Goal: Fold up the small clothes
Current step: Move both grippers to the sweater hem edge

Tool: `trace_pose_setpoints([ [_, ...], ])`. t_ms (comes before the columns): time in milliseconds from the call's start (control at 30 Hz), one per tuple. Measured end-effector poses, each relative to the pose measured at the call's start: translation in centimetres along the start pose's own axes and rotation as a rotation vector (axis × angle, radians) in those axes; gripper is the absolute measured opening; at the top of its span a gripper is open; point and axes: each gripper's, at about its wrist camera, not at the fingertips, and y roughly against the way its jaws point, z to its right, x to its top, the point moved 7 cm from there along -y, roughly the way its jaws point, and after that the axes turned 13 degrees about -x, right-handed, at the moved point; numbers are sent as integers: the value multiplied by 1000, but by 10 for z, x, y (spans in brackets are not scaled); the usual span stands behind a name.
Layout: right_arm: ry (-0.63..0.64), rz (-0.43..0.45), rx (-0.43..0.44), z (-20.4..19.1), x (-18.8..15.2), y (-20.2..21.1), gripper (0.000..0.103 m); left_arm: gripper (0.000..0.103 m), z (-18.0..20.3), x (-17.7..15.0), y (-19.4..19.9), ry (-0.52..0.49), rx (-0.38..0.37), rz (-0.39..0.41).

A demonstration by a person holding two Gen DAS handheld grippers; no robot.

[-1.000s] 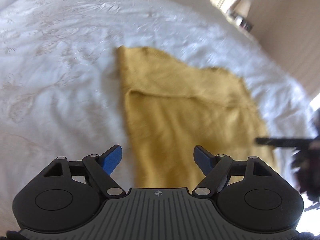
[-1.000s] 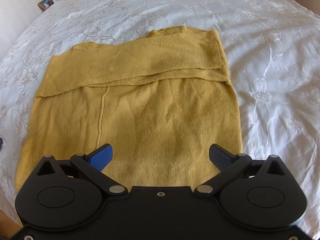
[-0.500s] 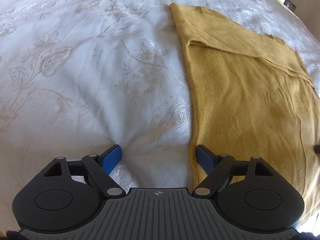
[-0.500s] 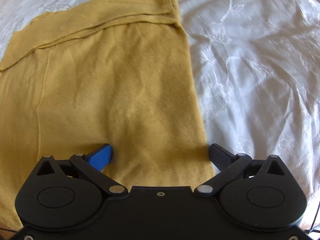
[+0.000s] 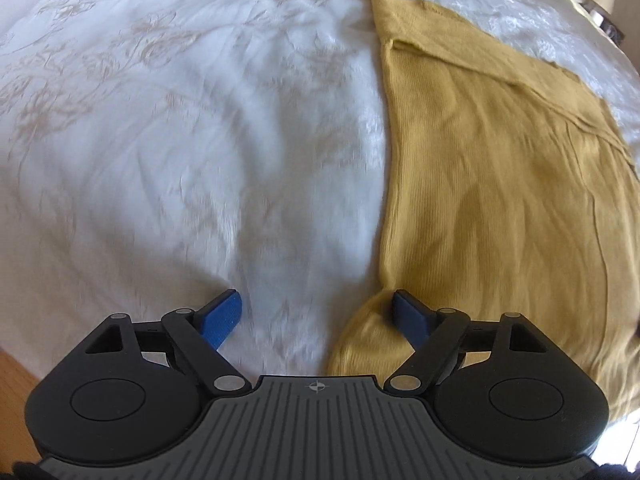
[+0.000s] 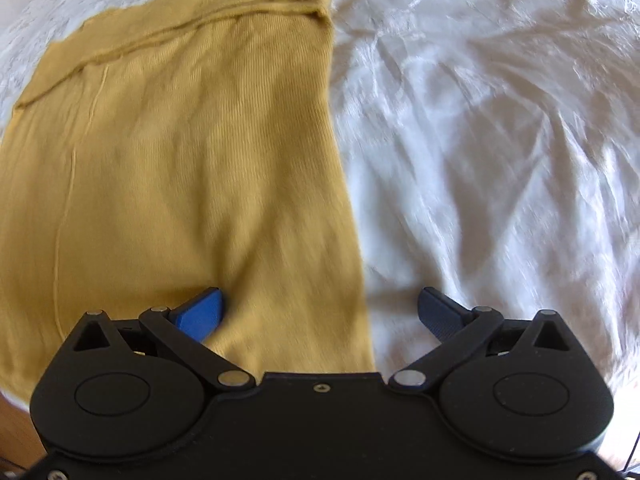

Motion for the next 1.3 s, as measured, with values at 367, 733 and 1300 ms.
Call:
trace_pose_setpoints([
  [367, 48, 43, 94, 13, -48, 15, 102, 82, 9, -35, -2, -93, -5, -21],
  [733, 15, 52, 166, 24, -53, 2, 103, 92, 14, -57, 2, -148, -63, 37],
  [1300, -102, 99, 324, 34, -67, 25, 103, 95, 26, -71, 2, -158, -127, 38],
])
